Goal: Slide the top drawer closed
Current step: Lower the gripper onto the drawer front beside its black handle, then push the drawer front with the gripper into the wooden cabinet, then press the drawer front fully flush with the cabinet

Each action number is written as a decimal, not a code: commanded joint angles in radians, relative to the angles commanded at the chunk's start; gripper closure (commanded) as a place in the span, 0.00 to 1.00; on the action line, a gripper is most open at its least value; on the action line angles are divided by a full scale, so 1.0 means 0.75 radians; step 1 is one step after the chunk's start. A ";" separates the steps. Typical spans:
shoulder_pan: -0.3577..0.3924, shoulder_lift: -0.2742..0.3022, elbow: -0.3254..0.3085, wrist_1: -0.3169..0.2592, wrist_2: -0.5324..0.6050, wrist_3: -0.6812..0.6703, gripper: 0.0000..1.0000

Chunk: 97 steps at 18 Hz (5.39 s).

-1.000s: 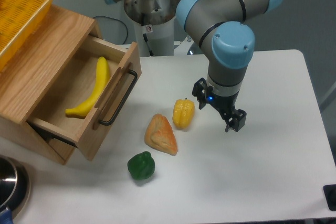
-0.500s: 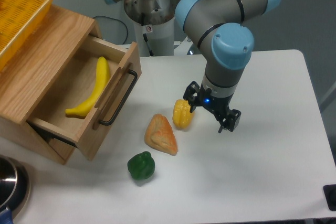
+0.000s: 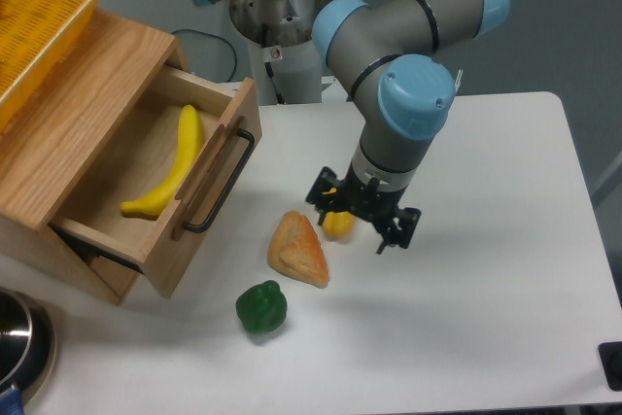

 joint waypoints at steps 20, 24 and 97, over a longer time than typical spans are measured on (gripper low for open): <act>-0.070 0.203 -0.108 0.008 -0.086 0.014 1.00; -0.078 0.239 -0.155 -0.010 -0.007 0.018 1.00; -0.397 0.325 -0.252 -0.116 0.078 -0.088 1.00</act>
